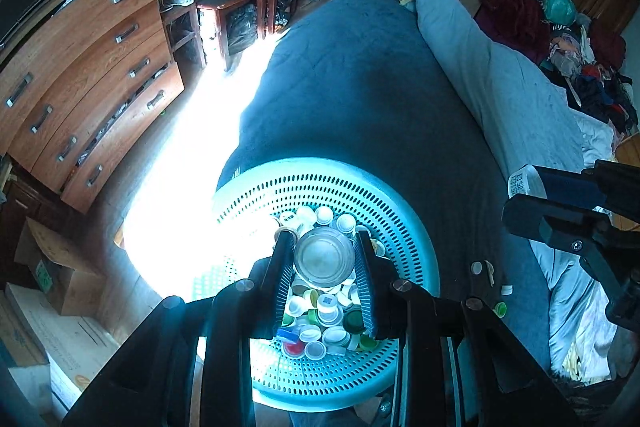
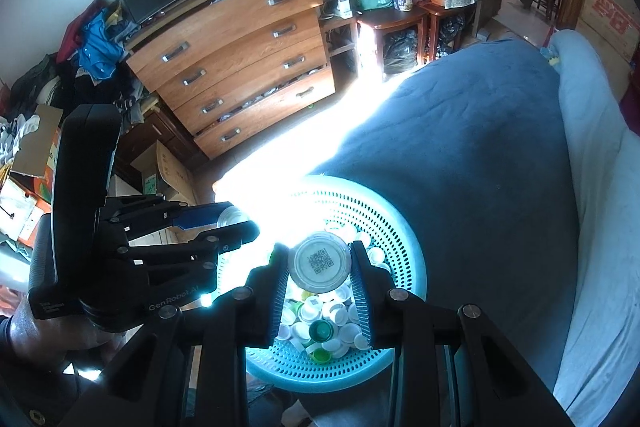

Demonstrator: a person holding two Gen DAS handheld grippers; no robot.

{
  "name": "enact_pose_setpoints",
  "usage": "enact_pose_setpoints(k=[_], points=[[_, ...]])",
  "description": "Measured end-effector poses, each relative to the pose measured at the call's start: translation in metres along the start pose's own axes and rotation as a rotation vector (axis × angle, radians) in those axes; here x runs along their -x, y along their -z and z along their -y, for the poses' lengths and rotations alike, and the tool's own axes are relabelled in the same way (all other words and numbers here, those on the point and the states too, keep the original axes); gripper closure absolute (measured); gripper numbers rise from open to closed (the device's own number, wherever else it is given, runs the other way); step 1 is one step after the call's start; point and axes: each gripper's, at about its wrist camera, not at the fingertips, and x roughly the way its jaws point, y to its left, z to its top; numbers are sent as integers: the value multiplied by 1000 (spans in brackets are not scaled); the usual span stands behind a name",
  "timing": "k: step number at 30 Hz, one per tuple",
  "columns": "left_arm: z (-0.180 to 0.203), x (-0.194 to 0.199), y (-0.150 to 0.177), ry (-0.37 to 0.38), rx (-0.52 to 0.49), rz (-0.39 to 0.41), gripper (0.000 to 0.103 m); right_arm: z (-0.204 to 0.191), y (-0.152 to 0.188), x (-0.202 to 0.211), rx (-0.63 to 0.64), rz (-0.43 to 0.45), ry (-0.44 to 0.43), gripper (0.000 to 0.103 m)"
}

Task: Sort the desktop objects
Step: 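Carry both held white caps over the turquoise basket, then open both tools to drop the white caps into the basket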

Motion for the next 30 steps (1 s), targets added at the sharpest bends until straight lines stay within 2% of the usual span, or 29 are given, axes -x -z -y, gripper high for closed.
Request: enact_pose_setpoints(k=[16,30], points=[[-3,-17,13,-21,-3,-65,77,7,18,-34,-47,-107,-26,69],[-7,-35,20,-17,-13,-122,77,11,24,-50,-65,-150,-37,69]])
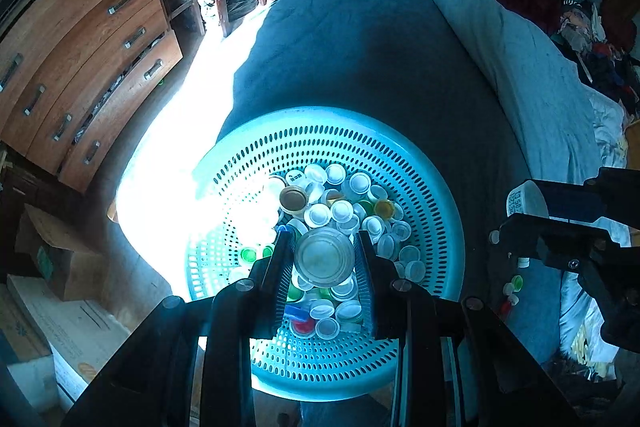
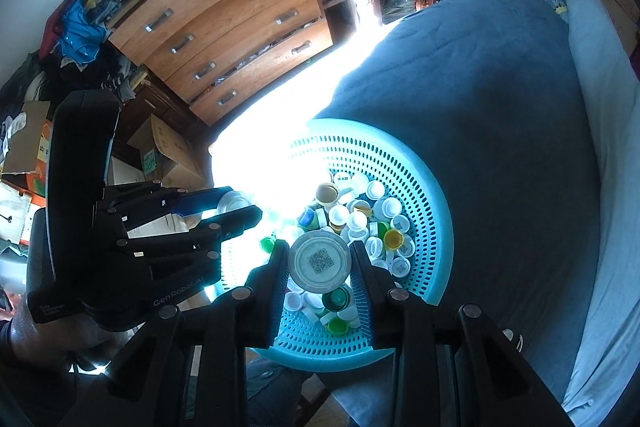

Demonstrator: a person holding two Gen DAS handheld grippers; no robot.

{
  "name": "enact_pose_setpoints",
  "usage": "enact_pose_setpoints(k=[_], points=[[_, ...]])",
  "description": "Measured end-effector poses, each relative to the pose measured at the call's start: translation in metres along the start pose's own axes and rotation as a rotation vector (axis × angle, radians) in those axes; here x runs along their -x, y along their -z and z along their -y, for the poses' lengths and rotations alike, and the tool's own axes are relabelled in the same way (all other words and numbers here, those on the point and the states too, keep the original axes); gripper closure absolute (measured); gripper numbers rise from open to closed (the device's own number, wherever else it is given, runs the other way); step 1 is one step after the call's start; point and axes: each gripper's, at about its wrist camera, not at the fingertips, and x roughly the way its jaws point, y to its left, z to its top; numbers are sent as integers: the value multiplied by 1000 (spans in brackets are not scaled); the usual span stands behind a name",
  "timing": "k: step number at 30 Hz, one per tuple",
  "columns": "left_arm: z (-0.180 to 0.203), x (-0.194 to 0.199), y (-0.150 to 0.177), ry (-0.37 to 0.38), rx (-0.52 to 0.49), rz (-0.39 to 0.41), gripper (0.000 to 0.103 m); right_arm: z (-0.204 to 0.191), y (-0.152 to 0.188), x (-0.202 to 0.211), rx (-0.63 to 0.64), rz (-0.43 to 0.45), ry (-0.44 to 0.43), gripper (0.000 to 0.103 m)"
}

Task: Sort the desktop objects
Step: 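Open both tools to drop the white caps into the basket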

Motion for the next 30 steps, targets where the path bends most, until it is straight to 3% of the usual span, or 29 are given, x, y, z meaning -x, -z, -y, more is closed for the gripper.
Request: enact_pose_setpoints(k=[30], points=[[-6,-8,-7,-10,-5,-11,75,-1,-7,-6,8,-3,-6,69]])
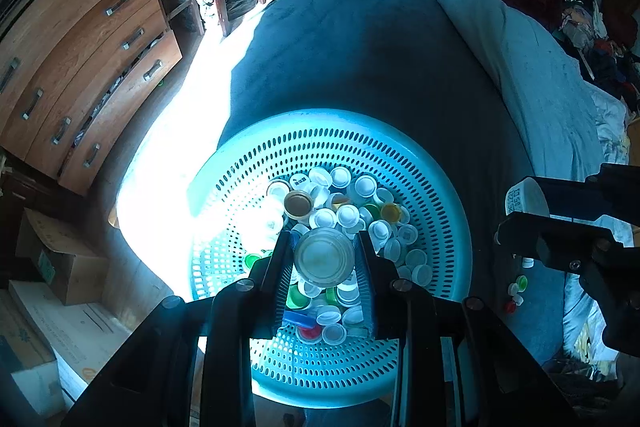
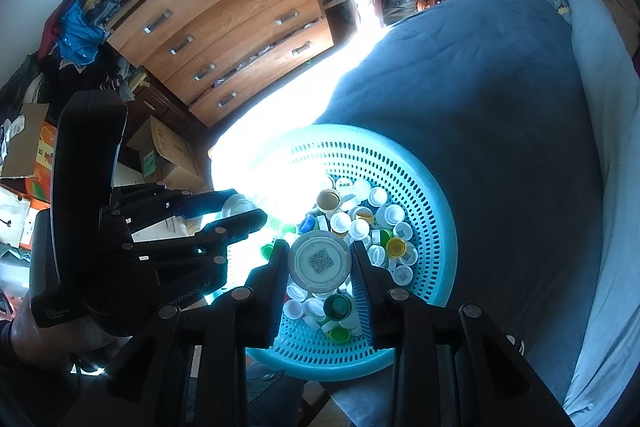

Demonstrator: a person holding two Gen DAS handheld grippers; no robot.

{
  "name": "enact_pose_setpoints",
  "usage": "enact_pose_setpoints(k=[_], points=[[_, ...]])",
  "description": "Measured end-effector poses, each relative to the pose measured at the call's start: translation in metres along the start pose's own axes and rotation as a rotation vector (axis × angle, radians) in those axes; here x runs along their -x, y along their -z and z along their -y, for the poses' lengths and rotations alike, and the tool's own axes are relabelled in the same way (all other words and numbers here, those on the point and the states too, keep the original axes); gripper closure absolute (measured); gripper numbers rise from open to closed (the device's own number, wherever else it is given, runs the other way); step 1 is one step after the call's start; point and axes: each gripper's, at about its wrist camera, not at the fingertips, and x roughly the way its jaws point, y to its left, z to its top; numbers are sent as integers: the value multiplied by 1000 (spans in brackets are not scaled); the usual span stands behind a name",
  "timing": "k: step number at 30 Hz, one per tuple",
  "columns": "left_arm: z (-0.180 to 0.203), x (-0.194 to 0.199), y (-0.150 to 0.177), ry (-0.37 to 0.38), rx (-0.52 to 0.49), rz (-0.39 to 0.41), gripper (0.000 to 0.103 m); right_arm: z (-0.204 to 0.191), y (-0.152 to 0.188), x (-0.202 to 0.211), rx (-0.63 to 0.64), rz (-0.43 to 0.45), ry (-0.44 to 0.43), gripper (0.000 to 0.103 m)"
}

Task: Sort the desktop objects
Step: 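Open both tools to drop the white caps into the basket, then move both open tools back over the remaining caps on the bed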

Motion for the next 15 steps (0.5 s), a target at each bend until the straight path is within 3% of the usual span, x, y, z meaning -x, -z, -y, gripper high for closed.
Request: enact_pose_setpoints(k=[1,2,3,5,15], points=[[-1,-1,0,-5,3,-1,63,0,0,0,0,0,1,69],[-2,-2,0,-17,6,1,42,0,0,0,0,1,3,66],[-1,-2,0,-29,2,6,34,1,-1,0,2,7,14,47],[-2,0,-1,-53,-2,22,32,1,-1,3,3,38,43,23],[2,-11,0,-56,-10,-2,30,9,2,0,-22,41,40,23]])
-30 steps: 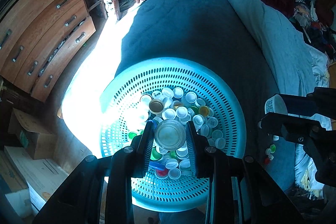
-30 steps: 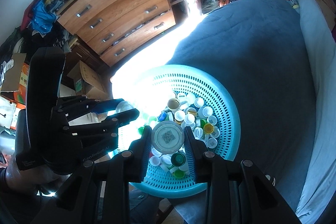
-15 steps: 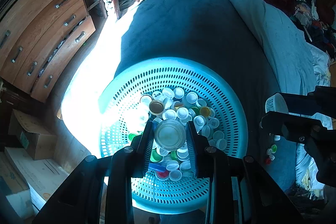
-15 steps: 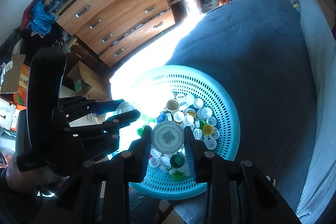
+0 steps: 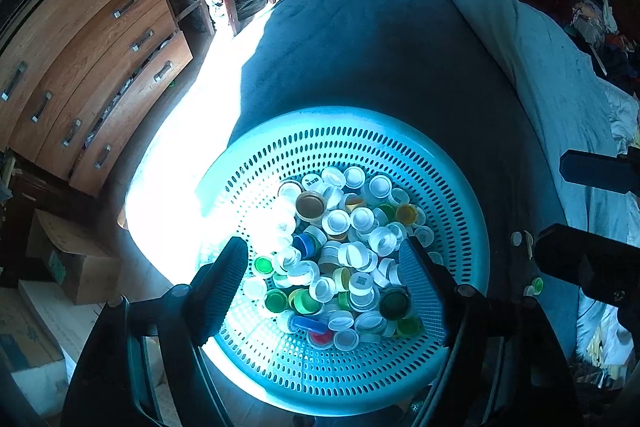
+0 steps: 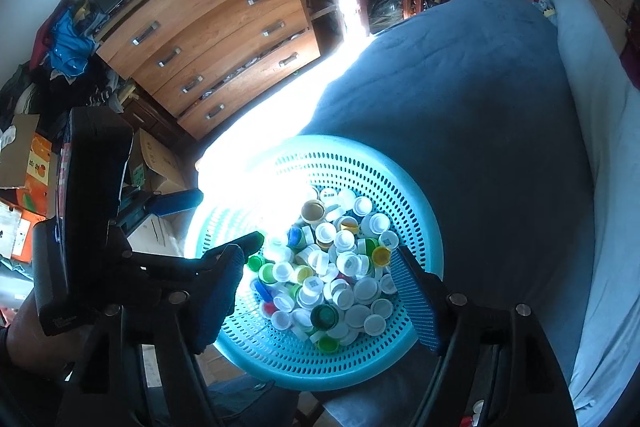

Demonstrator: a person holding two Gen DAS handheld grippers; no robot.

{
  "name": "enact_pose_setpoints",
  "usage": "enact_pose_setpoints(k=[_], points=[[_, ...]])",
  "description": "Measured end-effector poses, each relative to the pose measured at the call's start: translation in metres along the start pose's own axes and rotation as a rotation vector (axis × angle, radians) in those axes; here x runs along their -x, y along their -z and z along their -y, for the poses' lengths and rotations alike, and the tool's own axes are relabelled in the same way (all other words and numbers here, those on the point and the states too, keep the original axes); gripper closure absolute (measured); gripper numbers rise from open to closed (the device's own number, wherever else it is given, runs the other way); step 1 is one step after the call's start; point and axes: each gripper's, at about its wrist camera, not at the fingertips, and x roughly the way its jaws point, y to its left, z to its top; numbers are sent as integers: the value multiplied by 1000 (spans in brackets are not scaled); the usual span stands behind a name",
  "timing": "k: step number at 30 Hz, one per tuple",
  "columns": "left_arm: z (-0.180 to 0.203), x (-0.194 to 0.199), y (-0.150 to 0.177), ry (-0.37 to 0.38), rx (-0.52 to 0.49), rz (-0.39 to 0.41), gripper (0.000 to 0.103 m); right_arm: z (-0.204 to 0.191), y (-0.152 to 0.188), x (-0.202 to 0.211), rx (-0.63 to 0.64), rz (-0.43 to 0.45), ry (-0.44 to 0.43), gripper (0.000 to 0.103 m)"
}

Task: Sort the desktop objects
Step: 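Move both open tools back over the remaining caps on the bed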

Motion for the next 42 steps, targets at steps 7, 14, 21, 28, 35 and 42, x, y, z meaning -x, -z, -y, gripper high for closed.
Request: enact_pose_setpoints(k=[7,14,21,28,35,42], points=[[12,-8,-2,17,-25,-17,30,16,7,3,-36,6,10,23],[33,-19,-8,52,-69,-27,30,40,19,7,-97,17,42,20],[66,-47,-11,102,-142,-72,30,96,55,8,-268,14,117,16],[125,-66,-4,137,-260,-115,30,155,105,22,-437,13,168,14],[204,-73,3,144,-374,-115,30,220,178,41,-576,29,213,13],[292,-99,25,144,-468,-132,30,281,268,63,-697,43,270,12]])
